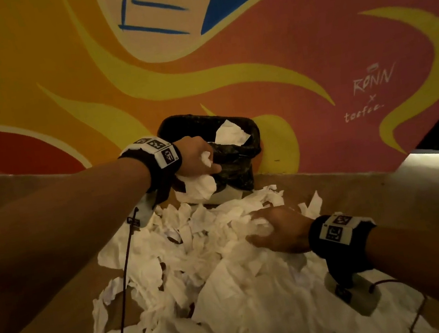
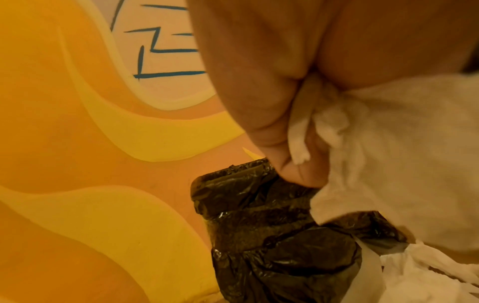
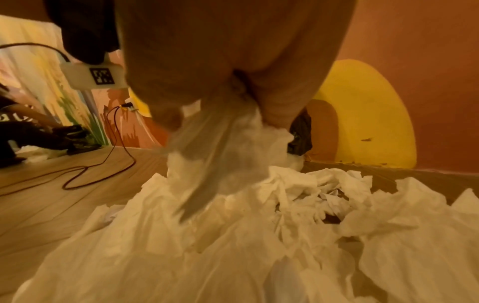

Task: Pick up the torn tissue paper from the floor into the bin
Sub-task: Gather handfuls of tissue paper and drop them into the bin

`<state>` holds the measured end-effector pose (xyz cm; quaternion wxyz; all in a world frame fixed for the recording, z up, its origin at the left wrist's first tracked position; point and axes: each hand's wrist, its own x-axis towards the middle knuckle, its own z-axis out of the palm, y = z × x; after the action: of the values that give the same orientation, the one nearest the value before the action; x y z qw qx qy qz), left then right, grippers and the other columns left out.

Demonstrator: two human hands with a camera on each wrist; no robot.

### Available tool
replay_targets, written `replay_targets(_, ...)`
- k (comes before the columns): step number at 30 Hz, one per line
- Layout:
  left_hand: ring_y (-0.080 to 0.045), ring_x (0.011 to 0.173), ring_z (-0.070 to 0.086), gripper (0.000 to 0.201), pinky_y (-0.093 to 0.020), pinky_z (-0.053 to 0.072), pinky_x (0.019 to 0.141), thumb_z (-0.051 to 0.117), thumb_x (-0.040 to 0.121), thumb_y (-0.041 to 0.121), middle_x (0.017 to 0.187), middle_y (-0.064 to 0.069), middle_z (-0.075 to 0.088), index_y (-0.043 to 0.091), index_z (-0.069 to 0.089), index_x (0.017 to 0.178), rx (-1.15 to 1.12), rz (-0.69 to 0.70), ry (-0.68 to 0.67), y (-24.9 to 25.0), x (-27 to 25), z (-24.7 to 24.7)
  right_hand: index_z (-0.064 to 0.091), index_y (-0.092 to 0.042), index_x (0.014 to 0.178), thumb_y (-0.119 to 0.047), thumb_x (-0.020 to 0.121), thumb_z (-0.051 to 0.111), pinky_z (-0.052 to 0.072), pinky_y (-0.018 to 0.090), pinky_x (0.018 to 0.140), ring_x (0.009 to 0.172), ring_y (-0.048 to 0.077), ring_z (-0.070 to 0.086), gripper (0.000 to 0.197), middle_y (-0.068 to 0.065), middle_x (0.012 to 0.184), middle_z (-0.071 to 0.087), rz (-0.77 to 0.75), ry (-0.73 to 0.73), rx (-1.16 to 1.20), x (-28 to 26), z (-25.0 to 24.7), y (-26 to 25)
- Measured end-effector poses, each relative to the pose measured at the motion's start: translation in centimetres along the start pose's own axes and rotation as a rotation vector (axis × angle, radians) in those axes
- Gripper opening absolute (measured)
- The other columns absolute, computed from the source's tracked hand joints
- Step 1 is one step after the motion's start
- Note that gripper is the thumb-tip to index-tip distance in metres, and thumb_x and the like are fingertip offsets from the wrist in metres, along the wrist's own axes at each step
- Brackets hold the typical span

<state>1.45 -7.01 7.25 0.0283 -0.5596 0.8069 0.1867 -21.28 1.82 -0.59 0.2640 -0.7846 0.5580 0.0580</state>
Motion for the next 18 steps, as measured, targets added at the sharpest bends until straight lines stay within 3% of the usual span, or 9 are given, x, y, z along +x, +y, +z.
replay_targets(3, -0.017, 0.066, 0.051, 0.037, -0.029, 0.039, 0.059, 0.070, 0.078, 0.051, 0.073, 0.004, 0.053, 0.018, 0.056, 0.073, 0.105, -0.012, -0.016, 0.5, -0.3, 0.0, 0.060, -0.017, 0.117, -0.047, 0.081, 0.067, 0.039, 0.031, 0.095, 0.117, 0.026, 0.050, 0.048, 0.006, 0.125, 0.056, -0.049, -0.063, -0.214, 0.4, -0.1, -0.1)
replay_targets(5, -0.022, 0.067, 0.054, 0.029, -0.036, 0.044, 0.060, 0.072, 0.081, 0.035, 0.074, -0.001, 0.055, 0.015, 0.054, 0.070, 0.097, -0.007, -0.021, 0.9, -0.7, -0.3, 0.061, -0.017, 0.108, -0.034, 0.082, 0.067, 0.036, 0.030, 0.090, 0.113, 0.028, 0.048, 0.032, 0.009, 0.116, 0.053, -0.088, -0.027, -0.214, 0.6, -0.3, -0.2)
replay_targets(7, -0.028, 0.075, 0.056, 0.009, -0.038, 0.046, 0.064, 0.064, 0.084, 0.013, 0.084, -0.007, 0.060, 0.011, 0.057, 0.079, 0.050, 0.008, -0.004, 1.3, -0.9, -0.6, 0.053, -0.024, 0.081, -0.022, 0.081, 0.066, 0.032, 0.027, 0.082, 0.103, 0.026, 0.046, 0.012, 0.005, 0.102, 0.046, -0.142, 0.030, -0.140, 0.6, -0.9, -0.3)
replay_targets(8, -0.028, 0.077, 0.055, 0.010, -0.037, 0.044, 0.064, 0.059, 0.085, 0.006, 0.088, -0.007, 0.059, 0.015, 0.056, 0.081, 0.019, 0.021, 0.008, 1.4, -1.0, -0.7, 0.045, -0.028, 0.072, -0.017, 0.080, 0.064, 0.031, 0.027, 0.080, 0.099, 0.025, 0.046, 0.023, 0.004, 0.098, 0.045, -0.161, 0.052, -0.105, 0.7, -1.2, -0.2)
replay_targets(10, -0.032, 0.083, 0.055, 0.029, -0.038, 0.043, 0.066, 0.051, 0.085, -0.004, 0.101, -0.008, 0.058, 0.025, 0.053, 0.086, -0.036, 0.043, 0.022, 1.4, -0.9, -0.9, 0.052, -0.027, 0.078, -0.009, 0.081, 0.059, 0.039, 0.032, 0.083, 0.099, 0.025, 0.051, 0.020, 0.006, 0.102, 0.053, -0.205, 0.105, 0.015, 0.7, -2.3, -0.1)
replay_targets(12, -0.036, 0.084, 0.058, 0.039, -0.038, 0.044, 0.063, 0.046, 0.087, -0.006, 0.107, -0.015, 0.060, 0.029, 0.052, 0.103, -0.082, 0.043, 0.012, 1.4, -0.6, -0.8, 0.063, -0.023, 0.113, -0.004, 0.085, 0.053, 0.044, 0.034, 0.094, 0.111, 0.019, 0.054, 0.035, 0.001, 0.123, 0.059, -0.209, 0.114, 0.105, 0.8, -3.4, 0.1)
replay_targets(13, -0.034, 0.075, 0.059, 0.041, -0.037, 0.043, 0.058, 0.044, 0.089, -0.005, 0.100, -0.015, 0.060, 0.029, 0.050, 0.111, -0.106, 0.037, 0.006, 1.4, -0.5, -0.9, 0.062, -0.024, 0.122, -0.003, 0.086, 0.050, 0.044, 0.033, 0.099, 0.115, 0.014, 0.053, 0.043, -0.004, 0.128, 0.059, -0.203, 0.102, 0.154, 0.9, -3.9, 0.2)
replay_targets(15, -0.026, 0.059, 0.056, 0.039, -0.033, 0.047, 0.051, 0.042, 0.094, 0.000, 0.083, -0.010, 0.058, 0.032, 0.047, 0.116, -0.154, 0.025, 0.007, 1.6, -0.5, -0.8, 0.072, -0.022, 0.110, -0.003, 0.089, 0.048, 0.050, 0.035, 0.096, 0.109, 0.014, 0.060, 0.037, -0.004, 0.122, 0.066, -0.155, 0.089, 0.214, 1.2, -4.6, 0.2)
replay_targets(18, -0.030, 0.071, 0.063, 0.028, -0.041, 0.053, 0.063, 0.045, 0.096, 0.007, 0.092, -0.010, 0.064, 0.032, 0.051, 0.106, -0.160, 0.041, 0.092, 1.5, -0.4, -0.7, 0.070, 0.000, 0.076, -0.012, 0.087, 0.053, 0.051, 0.043, 0.069, 0.075, 0.025, 0.062, 0.023, 0.011, 0.083, 0.070, -0.070, 0.193, 0.238, 1.6, -5.8, -0.1)
